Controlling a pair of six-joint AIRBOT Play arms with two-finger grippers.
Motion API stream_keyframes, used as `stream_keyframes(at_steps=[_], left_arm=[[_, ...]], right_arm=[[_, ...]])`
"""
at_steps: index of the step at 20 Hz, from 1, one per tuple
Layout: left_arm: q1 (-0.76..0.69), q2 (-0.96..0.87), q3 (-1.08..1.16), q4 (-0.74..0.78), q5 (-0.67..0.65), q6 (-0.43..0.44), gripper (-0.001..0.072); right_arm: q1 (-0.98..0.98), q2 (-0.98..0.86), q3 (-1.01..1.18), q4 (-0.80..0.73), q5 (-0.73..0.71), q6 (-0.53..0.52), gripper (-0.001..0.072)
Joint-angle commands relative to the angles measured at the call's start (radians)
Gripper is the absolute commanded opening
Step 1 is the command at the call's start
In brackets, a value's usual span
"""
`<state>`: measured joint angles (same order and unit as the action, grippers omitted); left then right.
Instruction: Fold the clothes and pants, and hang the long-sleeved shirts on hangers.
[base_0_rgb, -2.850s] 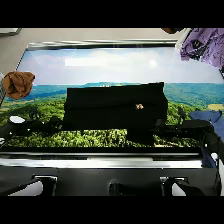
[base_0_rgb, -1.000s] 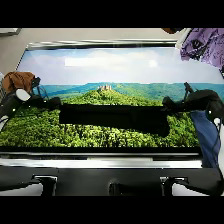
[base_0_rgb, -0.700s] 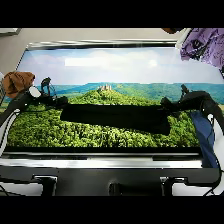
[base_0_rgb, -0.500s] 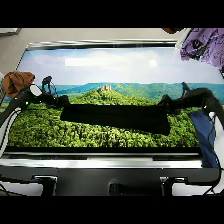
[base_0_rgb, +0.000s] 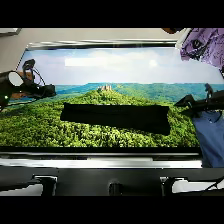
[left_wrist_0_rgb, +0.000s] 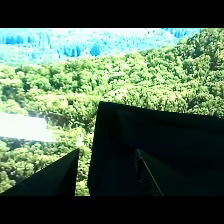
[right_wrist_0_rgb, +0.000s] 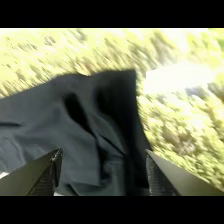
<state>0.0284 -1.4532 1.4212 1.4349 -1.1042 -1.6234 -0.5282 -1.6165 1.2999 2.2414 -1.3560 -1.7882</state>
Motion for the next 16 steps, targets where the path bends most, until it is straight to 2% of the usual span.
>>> stream_keyframes(at_steps=[1,7,12,13,14,15,16], left_arm=[[0.001,0.038,0.007,0.036,-0.016,-0.012,0.0411],[0.001,0.038,0.007,0.035,-0.016,-0.028,0.0411],[0.001,0.038,0.007,0.035,-0.015,-0.032,0.0411],[0.001,0.038,0.007,0.035,-0.015,-0.032,0.0411],[0.001,0.038,0.007,0.035,-0.015,-0.032,0.0411],[0.001,0.037,0.007,0.035,-0.014,-0.032,0.0411],[0.001,0.037,0.007,0.035,-0.014,-0.032,0.0411]], right_arm=[[-0.023,-0.058,-0.053,0.024,-0.021,-0.081,0.0599],[-0.011,-0.14,-0.058,0.059,0.002,-0.116,0.0606],[0.112,-0.172,-0.059,0.058,0.009,-0.116,0.0601],[0.148,-0.172,-0.059,0.058,0.016,-0.115,0.0557],[0.18,-0.172,-0.059,0.058,0.016,-0.115,0.0482],[0.207,-0.171,-0.059,0.058,0.015,-0.113,0.0387],[0.224,-0.164,-0.059,0.058,0.016,-0.109,0.0262]])
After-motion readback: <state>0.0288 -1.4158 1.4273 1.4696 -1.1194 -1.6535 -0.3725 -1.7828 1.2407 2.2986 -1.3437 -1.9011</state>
